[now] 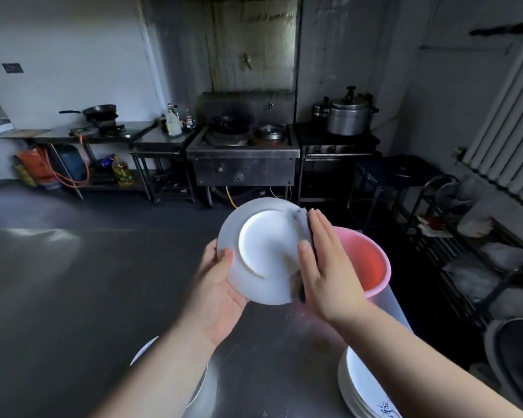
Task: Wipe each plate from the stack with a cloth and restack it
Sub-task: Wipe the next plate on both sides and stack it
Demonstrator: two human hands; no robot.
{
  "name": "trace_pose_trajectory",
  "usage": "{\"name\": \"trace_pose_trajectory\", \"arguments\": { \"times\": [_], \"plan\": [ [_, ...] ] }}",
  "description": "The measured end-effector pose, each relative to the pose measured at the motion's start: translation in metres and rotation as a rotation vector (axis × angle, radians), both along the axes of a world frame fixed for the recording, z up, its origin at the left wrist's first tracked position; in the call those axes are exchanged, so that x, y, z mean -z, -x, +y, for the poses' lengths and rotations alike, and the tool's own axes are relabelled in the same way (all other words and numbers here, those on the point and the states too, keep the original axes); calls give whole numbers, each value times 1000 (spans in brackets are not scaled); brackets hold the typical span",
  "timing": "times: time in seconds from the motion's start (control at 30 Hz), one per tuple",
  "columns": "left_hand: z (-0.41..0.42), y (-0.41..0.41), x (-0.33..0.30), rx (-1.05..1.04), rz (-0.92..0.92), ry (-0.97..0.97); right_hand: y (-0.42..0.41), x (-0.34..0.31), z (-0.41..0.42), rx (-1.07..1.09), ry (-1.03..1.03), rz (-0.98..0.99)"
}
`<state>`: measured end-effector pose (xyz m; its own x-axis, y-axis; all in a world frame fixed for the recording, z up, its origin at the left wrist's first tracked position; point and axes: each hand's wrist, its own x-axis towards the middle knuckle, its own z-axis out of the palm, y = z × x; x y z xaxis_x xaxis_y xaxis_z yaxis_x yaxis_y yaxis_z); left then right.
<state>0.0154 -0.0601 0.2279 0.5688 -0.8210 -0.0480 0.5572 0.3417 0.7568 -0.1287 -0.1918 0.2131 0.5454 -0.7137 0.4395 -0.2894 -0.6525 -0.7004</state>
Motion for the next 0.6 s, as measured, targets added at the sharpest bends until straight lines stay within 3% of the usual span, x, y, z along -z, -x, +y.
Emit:
{"name": "trace_pose_trajectory", "arguments": {
  "times": [0.17, 0.3, 0.47, 0.6],
  "plan": [
    [-13, 16, 0, 19, 37, 112, -6, 13, 35, -12, -63, -124],
    [-4, 12, 2, 209, -116, 113, 1, 14, 42, 23, -96, -270],
    [3, -5, -12, 272, -96, 71, 8, -25, -15, 32, -105, -217],
    [0, 9, -5, 230, -118, 116, 3, -11, 12, 104, 33, -155]
  ]
}}
